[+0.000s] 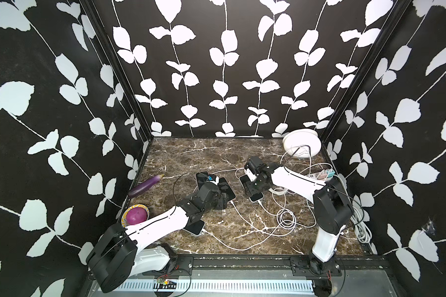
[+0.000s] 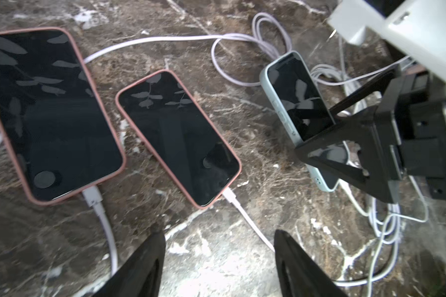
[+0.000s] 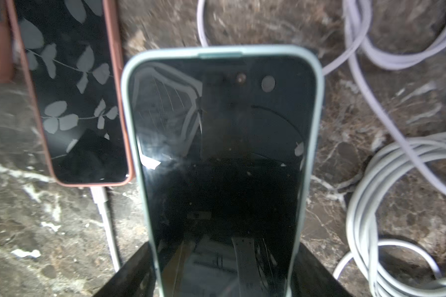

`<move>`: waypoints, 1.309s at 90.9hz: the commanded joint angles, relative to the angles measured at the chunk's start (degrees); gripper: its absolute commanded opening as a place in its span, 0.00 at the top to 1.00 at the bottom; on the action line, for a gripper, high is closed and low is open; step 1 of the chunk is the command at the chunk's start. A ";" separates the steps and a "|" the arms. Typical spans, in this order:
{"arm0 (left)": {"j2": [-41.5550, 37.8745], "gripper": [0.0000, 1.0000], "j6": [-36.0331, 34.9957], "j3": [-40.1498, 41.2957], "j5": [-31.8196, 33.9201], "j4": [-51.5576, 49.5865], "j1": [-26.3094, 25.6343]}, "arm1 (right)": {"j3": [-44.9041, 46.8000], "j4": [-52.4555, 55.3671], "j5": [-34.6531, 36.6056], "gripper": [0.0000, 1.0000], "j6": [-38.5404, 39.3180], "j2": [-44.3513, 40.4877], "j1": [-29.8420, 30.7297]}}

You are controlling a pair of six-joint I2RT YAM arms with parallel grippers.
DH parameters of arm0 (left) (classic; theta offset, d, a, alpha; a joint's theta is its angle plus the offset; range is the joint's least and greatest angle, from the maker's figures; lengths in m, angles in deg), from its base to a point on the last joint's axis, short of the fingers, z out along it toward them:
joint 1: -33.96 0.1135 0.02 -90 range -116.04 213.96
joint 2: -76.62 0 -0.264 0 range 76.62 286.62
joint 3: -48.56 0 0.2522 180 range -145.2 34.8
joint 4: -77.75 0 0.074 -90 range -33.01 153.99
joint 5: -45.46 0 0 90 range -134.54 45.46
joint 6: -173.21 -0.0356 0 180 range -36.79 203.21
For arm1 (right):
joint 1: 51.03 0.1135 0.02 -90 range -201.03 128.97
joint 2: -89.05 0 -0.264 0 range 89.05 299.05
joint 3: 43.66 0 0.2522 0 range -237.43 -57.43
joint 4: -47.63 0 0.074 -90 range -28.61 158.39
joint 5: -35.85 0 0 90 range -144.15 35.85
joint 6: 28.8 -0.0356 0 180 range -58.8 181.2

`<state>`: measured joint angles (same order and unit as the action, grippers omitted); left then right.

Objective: Unplug the charging cable from the phone
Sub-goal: Pick up the phone at the center of the board.

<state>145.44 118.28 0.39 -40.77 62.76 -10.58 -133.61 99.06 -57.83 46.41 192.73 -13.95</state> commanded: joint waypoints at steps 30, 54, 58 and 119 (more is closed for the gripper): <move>11.39 0.29 0.93 8.19 1.70 41.70 -16.71 | 6.83 -15.51 5.00 1.00 -10.09 -9.56 -0.25; 27.73 0.55 6.27 3.33 -4.49 59.02 -16.99 | 8.20 -16.73 6.15 1.00 -11.96 -11.14 -0.39; 29.38 0.57 6.57 2.74 -5.68 61.14 -16.99 | 8.45 -16.82 6.07 1.00 -12.14 -11.41 -0.37; 38.71 0.48 10.05 4.68 -2.69 76.81 -16.99 | 13.69 -21.87 5.57 1.00 -16.41 -18.24 -1.22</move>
<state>183.97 127.64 3.56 -45.47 135.32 -27.41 -120.10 82.06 -52.61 31.39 177.32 -14.97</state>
